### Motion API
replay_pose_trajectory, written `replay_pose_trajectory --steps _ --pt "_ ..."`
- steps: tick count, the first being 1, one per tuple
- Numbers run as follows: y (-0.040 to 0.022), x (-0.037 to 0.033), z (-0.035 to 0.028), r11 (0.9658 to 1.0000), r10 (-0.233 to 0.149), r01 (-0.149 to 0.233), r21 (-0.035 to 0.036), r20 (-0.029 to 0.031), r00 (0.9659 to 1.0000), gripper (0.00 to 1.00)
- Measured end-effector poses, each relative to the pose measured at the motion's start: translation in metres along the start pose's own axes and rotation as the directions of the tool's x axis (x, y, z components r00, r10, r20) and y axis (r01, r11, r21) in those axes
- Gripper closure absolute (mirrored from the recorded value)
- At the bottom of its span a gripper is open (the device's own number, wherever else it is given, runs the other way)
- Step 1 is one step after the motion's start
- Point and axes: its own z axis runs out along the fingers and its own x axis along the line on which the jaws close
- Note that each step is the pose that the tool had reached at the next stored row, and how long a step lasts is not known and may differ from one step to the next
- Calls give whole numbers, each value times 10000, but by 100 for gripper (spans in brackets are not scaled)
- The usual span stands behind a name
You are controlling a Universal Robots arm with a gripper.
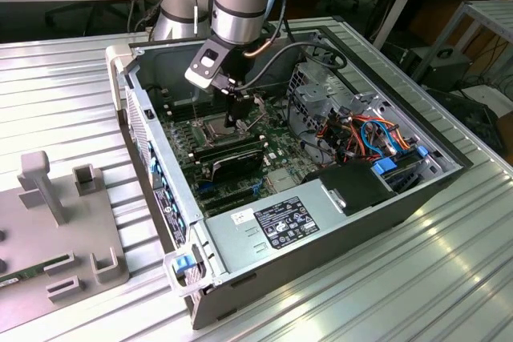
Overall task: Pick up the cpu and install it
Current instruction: 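Place the cpu into insertion slot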
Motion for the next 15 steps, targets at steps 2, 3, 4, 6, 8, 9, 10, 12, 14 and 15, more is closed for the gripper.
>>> replay_pose_trajectory --steps 2,3,4,6,8,9,10,12,14,15 --pt "0 0 -1 10000 0 0 1 0 10000 34" --pt "0 0 -1 10000 0 0 0 0 10000 41" --pt "0 0 -2 10000 0 0 0 0 10000 47" --pt "0 0 -3 10000 0 0 1 1 10000 59" --pt "0 0 -3 10000 1 -1 0 0 10000 71" --pt "0 0 -4 10000 0 0 0 0 10000 71" --pt "0 0 -4 10000 0 0 0 0 10000 77" --pt "0 0 -5 10000 0 0 0 0 10000 89" --pt "0 0 -6 10000 0 0 0 0 10000 89" --pt "0 0 -6 10000 1 -1 0 1 10000 89"
